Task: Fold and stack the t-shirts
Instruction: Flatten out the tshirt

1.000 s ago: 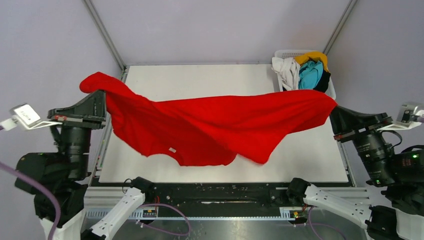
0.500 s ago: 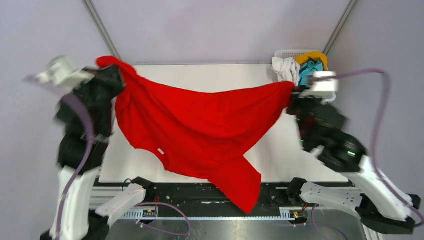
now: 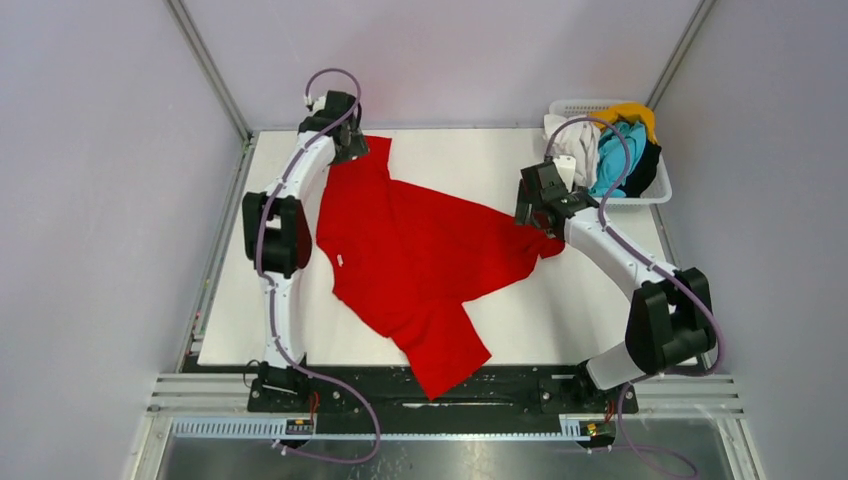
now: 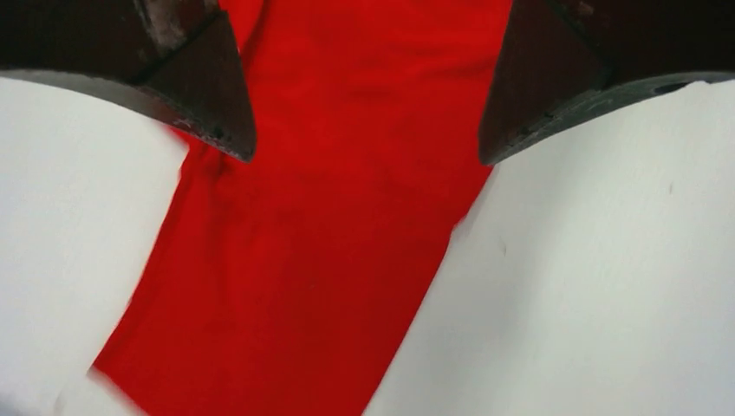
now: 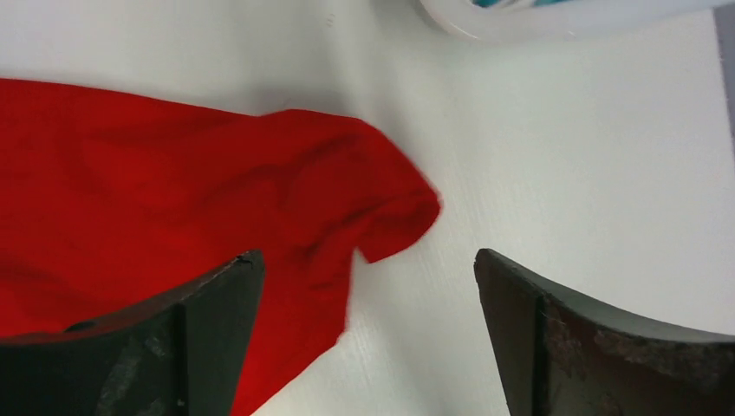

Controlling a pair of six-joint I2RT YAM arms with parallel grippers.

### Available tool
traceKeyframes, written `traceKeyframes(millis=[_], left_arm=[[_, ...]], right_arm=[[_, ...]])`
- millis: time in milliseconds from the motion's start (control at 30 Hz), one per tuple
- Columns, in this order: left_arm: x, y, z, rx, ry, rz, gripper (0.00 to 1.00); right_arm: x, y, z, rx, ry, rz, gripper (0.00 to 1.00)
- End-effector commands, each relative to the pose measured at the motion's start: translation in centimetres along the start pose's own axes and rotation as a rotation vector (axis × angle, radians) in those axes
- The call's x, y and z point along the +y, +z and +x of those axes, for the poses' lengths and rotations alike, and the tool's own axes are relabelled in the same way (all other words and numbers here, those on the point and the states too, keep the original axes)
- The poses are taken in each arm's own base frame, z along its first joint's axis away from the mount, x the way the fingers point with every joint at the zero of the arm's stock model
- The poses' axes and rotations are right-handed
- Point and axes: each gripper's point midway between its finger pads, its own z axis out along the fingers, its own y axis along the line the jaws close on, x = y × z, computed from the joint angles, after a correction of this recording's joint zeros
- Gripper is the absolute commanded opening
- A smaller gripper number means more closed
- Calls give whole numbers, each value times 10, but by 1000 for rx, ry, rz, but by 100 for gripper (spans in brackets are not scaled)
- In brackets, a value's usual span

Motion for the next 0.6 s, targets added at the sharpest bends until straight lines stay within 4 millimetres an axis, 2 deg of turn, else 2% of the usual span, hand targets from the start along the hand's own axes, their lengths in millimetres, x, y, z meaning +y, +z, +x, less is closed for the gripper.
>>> traceKeyframes(millis=[0,33,67,133,267,300,367,567], left_arm=[[10,-93,-23,-55,-53,79,99],[17,-99,-7,-37,-69,92,99],[21,-109,6,-30,-93,132,99],[23,-125,47,20,-128,254,99],[12,-163,117,100,-209,551,99],[11,-172,127,108,-235,594,99],[12,-177,153,150,-247,641,99],[14,-170,219,313,-277,624,99]], right_arm=[[38,-34,-32,-68,80,-252,100],[54,-44,-31,-81,71,-357,100],[70,-52,-24,-81,49,-452,100],[109,-75,-4,-81,-61,-647,99],[179,-112,53,-17,-353,-847,96],[192,-115,65,10,-393,-872,95],[216,-117,83,53,-431,-889,92],[261,-109,115,96,-583,-824,79]])
